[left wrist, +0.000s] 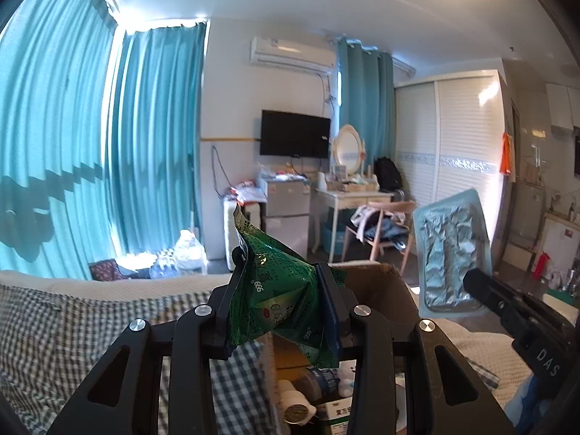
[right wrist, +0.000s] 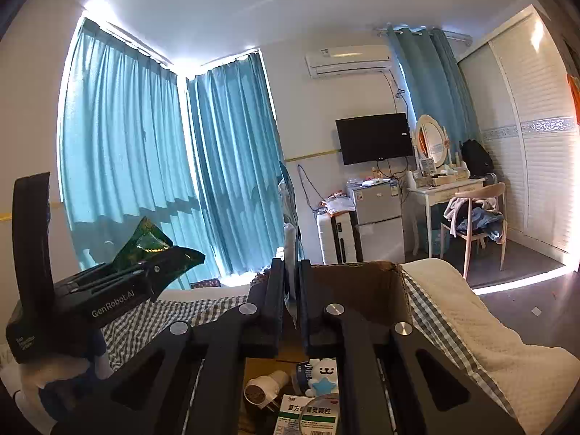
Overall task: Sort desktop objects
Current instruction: 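Lift the green bag and blister pack and carry both over the cardboard box, then open both tools to drop the bag and blister pack into the box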
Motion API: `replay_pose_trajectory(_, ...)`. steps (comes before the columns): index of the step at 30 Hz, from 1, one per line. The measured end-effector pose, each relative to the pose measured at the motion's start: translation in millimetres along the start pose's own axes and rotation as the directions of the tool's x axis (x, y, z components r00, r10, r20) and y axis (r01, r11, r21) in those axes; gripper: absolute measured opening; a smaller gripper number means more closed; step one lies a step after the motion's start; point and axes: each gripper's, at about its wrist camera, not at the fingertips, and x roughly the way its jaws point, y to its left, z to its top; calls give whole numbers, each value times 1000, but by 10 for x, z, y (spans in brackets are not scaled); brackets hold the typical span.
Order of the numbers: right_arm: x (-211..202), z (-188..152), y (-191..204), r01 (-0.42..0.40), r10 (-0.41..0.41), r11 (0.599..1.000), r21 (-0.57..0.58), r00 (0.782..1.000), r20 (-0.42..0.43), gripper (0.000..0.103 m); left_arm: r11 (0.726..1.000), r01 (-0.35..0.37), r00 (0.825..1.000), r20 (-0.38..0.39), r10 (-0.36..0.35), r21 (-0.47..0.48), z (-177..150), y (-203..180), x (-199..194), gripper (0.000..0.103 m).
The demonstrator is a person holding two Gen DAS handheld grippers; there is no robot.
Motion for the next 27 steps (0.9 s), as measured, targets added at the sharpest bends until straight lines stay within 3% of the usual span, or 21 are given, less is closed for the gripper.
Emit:
replay_pose_trajectory(6, 159, -92, -170, 39, -38, 999, 18, 998, -44, 7, 999, 46, 995, -86, -44, 20, -192, -225, 443, 37)
replay_pose_trajectory(14, 504, -321, -394, 97, -93, 995, 26, 985, -146, 7, 992, 104, 974, -207, -89, 67, -483, -516, 924, 37)
replay_pose_trajectory(21, 717, -486, -526, 127, -123, 992, 4, 968, -219, 8, 990, 114, 950, -300, -86, 77, -659, -608, 1179, 37)
replay_pose_trajectory(24, 789, -526, -514, 146, -147, 989, -24, 957, -251, 8, 993, 68, 949, -314, -35, 96, -680, -640, 1205, 41)
replay_pose_trajectory(27, 752, -498, -499, 206, -213, 977, -53, 948, -235, 10, 995, 71, 953, -298, -47, 72, -633, -587, 1131, 45)
